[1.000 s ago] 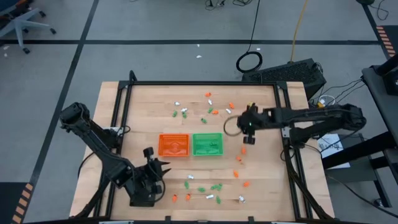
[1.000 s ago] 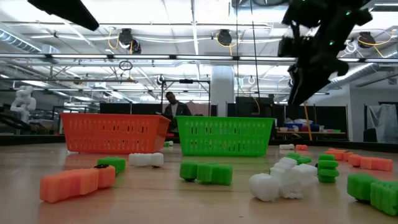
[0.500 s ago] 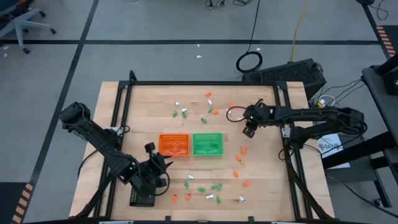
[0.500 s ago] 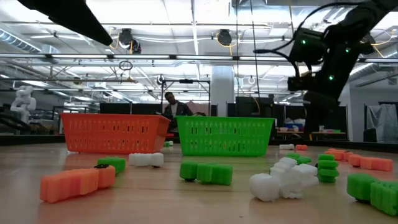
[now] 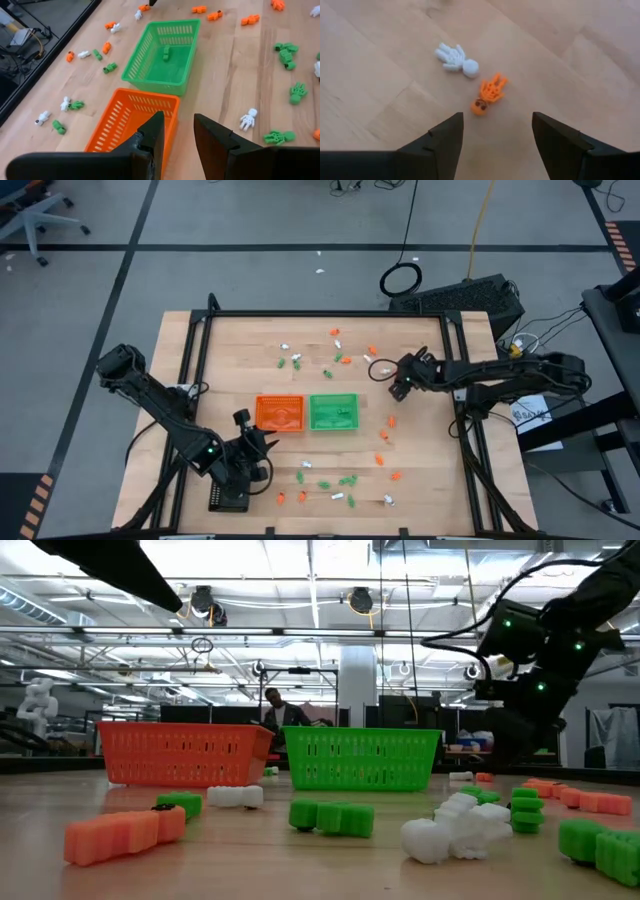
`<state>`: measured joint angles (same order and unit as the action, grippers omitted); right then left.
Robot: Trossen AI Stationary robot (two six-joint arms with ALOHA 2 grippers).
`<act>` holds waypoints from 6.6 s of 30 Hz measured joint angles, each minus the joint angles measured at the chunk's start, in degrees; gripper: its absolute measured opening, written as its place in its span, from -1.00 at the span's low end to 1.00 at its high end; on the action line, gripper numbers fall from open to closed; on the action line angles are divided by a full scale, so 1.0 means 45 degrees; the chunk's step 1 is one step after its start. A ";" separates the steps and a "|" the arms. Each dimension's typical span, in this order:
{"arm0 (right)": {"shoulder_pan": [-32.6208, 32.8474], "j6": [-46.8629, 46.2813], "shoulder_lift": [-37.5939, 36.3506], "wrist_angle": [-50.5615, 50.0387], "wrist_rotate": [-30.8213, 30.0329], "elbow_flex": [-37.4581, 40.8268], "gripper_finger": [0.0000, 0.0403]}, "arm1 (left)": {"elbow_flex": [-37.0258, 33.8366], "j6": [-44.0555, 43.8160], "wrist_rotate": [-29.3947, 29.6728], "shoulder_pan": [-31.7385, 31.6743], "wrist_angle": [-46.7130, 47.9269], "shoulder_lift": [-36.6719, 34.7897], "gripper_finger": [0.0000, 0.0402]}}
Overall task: Sort Halloween decoration
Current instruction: Put the orange skeleton toy into the orange bin
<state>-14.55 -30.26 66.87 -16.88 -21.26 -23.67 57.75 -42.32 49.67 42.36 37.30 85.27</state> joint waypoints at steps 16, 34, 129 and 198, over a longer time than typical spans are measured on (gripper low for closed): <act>0.0342 -0.1058 0.0000 0.2016 -0.1273 0.0773 0.07 | -0.0002 0.0241 0.0005 0.0001 -0.0219 0.0000 -0.48; 0.0342 -0.1133 0.0000 0.3774 -0.0933 0.1775 0.07 | 0.0002 0.0200 0.0005 0.0001 -0.0318 0.0000 -0.48; 0.6124 0.8519 -0.2152 0.7011 -0.0248 -0.1543 -0.99 | 0.0009 0.4561 -0.0713 -0.2400 -0.4396 0.0000 -0.48; 0.7316 1.1601 0.4492 0.6645 0.0729 -0.7322 -0.72 | 0.0007 1.2219 -0.2404 -0.3384 -0.9413 0.0690 -0.92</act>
<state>18.37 21.95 87.09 13.02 -17.98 -56.62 57.78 12.67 38.85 27.14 -5.05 88.38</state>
